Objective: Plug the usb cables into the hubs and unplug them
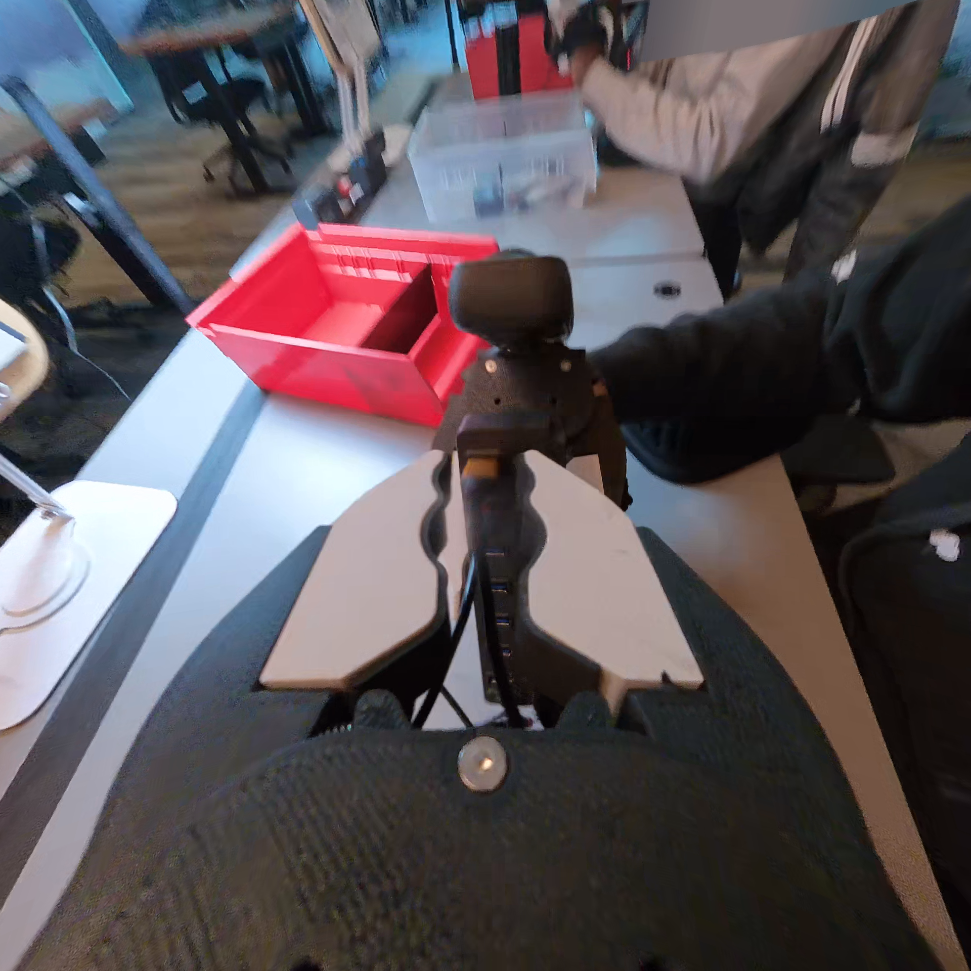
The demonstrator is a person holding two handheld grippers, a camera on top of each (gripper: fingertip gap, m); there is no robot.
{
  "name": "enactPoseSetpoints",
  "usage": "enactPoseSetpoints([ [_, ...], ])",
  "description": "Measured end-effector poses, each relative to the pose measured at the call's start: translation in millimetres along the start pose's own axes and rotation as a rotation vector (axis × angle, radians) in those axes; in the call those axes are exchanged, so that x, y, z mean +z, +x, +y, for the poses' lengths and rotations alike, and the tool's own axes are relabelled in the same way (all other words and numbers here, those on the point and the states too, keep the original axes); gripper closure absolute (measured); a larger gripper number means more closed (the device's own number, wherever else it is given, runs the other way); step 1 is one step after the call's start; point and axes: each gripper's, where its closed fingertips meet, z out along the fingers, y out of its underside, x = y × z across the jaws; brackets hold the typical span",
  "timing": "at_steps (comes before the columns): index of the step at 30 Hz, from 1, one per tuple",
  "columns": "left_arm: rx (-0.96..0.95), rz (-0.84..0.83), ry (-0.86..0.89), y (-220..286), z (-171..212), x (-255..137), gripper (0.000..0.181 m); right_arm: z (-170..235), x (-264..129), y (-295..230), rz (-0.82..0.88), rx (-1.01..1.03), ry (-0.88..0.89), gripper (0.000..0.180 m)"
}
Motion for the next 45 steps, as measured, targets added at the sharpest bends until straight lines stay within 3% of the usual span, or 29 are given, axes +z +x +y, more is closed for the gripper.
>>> enactPoseSetpoints([
  [4, -0.036, -0.080, 0.226, -20, -34, -47, 0.147, -6, -21, 8, 0.025, 0.030, 0.061, 0.119],
  [9, -0.044, -0.202, 0.260, -45, -31, -82, 0.150, -6, -47, 17, 0.099, -0.020, 0.017, 0.120],
  [16, -0.040, -0.217, 0.197, -54, -15, -67, 0.150, -40, -97, 23, 0.188, -0.090, 0.016, 0.120],
  [23, -0.126, -0.181, 0.107, -83, 35, -47, 0.145, -103, -161, 20, 0.295, -0.196, 0.001, 0.121],
  [25, -0.171, -0.200, 0.003, -96, 66, -40, 0.144, -111, -170, 15, 0.302, -0.210, 0.003, 0.121],
  [30, -0.235, -0.398, -0.522, -133, 184, -28, 0.144, -109, -170, -5, 0.249, -0.222, 0.017, 0.121],
  [37, -0.311, -0.521, -0.847, -151, 259, -15, 0.147, -79, -152, -35, 0.133, -0.203, 0.024, 0.120],
  [39, -0.311, -0.533, -0.830, -156, 259, -11, 0.174, -75, -150, -40, 0.107, -0.193, 0.041, 0.121],
  [42, -0.244, -0.508, -0.822, -153, 253, -6, 0.176, -67, -146, -44, 0.070, -0.172, 0.054, 0.121],
  [45, -0.246, -0.458, -0.569, -144, 193, 1, 0.176, -54, -136, -41, 0.053, -0.152, 0.039, 0.121],
])
